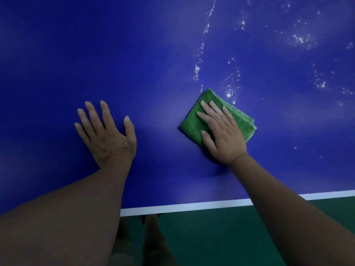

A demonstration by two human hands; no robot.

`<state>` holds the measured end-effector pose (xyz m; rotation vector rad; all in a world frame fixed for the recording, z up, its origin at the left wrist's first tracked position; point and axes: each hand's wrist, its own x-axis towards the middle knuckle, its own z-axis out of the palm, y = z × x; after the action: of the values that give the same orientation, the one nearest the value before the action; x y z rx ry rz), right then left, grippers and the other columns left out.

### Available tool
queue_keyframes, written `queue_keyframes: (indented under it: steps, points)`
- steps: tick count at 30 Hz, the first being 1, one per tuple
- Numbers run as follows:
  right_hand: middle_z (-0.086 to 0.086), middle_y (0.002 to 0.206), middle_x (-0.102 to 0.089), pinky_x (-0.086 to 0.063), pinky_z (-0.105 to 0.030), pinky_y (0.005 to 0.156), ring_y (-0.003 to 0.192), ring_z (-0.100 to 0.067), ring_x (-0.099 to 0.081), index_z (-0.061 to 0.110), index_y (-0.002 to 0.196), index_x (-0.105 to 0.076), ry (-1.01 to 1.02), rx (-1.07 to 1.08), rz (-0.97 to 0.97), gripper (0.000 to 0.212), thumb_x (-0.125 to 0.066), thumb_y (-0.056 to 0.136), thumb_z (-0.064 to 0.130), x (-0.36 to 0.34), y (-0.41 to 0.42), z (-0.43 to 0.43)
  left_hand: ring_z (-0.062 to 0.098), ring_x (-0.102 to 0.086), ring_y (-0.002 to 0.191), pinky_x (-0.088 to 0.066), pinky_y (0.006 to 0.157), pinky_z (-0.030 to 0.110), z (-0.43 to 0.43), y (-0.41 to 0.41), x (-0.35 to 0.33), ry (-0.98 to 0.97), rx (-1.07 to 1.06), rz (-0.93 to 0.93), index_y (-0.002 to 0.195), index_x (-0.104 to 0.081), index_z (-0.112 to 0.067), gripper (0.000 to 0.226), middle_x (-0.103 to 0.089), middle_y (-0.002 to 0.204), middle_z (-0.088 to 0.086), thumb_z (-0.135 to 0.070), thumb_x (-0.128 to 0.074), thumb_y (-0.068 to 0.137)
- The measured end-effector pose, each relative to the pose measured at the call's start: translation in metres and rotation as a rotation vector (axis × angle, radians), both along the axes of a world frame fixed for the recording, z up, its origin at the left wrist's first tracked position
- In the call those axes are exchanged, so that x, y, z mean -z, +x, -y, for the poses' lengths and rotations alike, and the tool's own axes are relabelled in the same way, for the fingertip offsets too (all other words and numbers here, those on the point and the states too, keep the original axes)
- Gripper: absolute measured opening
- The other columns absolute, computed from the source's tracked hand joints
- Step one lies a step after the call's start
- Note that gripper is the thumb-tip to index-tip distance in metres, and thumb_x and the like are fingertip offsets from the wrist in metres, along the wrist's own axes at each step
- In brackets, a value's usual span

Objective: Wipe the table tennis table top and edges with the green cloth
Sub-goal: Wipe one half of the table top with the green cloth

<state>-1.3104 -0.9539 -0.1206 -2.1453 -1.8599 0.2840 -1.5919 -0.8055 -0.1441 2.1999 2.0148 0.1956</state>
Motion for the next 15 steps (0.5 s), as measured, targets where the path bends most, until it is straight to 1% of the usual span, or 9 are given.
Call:
queue_keyframes:
  steps: [3, 6, 8, 11, 15]
  points:
    - [-0.001, 0.179, -0.027, -0.021, -0.059, 0.133, 0.167, -0.025, -0.02, 0.015, 0.163, -0.046, -0.036, 0.066, 0.008, 0.055, -0.051, 0.11, 0.029, -0.003, -0.027, 0.035, 0.033, 0.001, 0.168, -0.002, 0.135, 0.058, 0.001, 0.001, -0.005, -0.022, 0.006, 0.021, 0.173, -0.014, -0.02, 0.078, -0.004, 0.182, 0.011, -0.063, -0.028, 0.11]
    - [-0.002, 0.179, -0.026, -0.024, -0.061, 0.131, 0.166, -0.029, -0.024, 0.015, 0.165, -0.044, -0.075, 0.007, -0.018, 0.057, -0.048, 0.11, 0.031, -0.001, -0.063, 0.09, 0.033, 0.002, 0.168, -0.001, 0.135, 0.058, 0.001, 0.001, -0.004, -0.02, -0.002, 0.027, 0.173, -0.015, -0.02, 0.077, -0.003, 0.182, 0.012, -0.063, -0.027, 0.11]
    - [-0.002, 0.179, -0.026, -0.026, -0.062, 0.129, 0.166, -0.03, -0.025, 0.017, 0.165, -0.043, -0.104, 0.003, -0.027, 0.057, -0.047, 0.111, 0.031, 0.0, -0.09, 0.109, 0.034, 0.0, 0.168, -0.001, 0.135, 0.058, 0.0, 0.001, -0.003, -0.009, -0.001, 0.039, 0.173, -0.016, -0.019, 0.075, -0.005, 0.181, 0.012, -0.06, -0.028, 0.111]
    - [0.0, 0.179, -0.025, -0.025, -0.062, 0.13, 0.166, -0.028, -0.024, 0.018, 0.163, -0.047, -0.11, 0.013, -0.036, 0.057, -0.049, 0.108, 0.031, 0.001, -0.106, 0.086, 0.036, -0.003, 0.168, -0.003, 0.135, 0.059, 0.0, 0.0, -0.001, 0.017, -0.003, 0.049, 0.172, -0.02, -0.018, 0.069, -0.009, 0.181, 0.013, -0.053, -0.031, 0.113]
    - [0.003, 0.179, -0.028, -0.021, -0.055, 0.133, 0.167, -0.023, -0.021, 0.019, 0.157, -0.053, -0.036, -0.011, -0.028, 0.055, -0.057, 0.104, 0.032, 0.002, -0.079, 0.002, 0.036, -0.005, 0.168, -0.004, 0.135, 0.059, -0.001, 0.002, -0.001, 0.047, -0.002, 0.049, 0.171, -0.024, -0.017, 0.067, -0.012, 0.181, 0.014, -0.05, -0.035, 0.113]
